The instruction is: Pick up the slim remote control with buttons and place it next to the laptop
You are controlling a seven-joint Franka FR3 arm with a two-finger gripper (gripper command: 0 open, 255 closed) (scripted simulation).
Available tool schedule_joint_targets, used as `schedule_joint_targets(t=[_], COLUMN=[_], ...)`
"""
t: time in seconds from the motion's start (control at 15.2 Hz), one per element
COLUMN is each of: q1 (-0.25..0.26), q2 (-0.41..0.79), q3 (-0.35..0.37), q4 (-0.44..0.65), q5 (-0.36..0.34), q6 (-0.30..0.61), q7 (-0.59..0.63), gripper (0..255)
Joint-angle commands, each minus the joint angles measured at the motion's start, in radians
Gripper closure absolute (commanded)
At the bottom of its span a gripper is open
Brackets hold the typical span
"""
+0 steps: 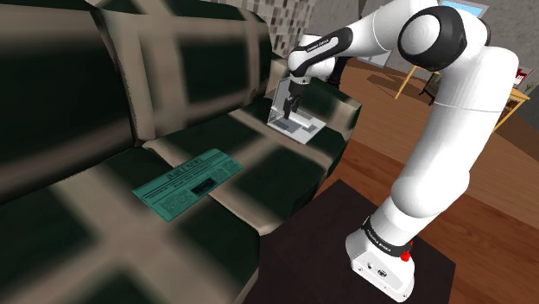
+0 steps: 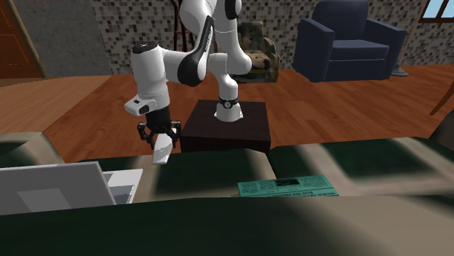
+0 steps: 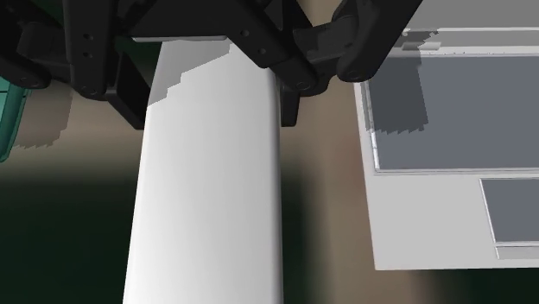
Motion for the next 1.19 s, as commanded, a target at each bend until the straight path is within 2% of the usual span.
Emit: schedule_joint_targets(t=[0.0, 1.12], q1=[-0.001, -0.008], q2=[0.012, 0.16], q3=[0.001, 0.01], q4=[-0.013, -0.053], q5=[0.002, 0.022], q6=[0.026, 0.212], q7=[-0.001, -0.01], gripper=[255, 255])
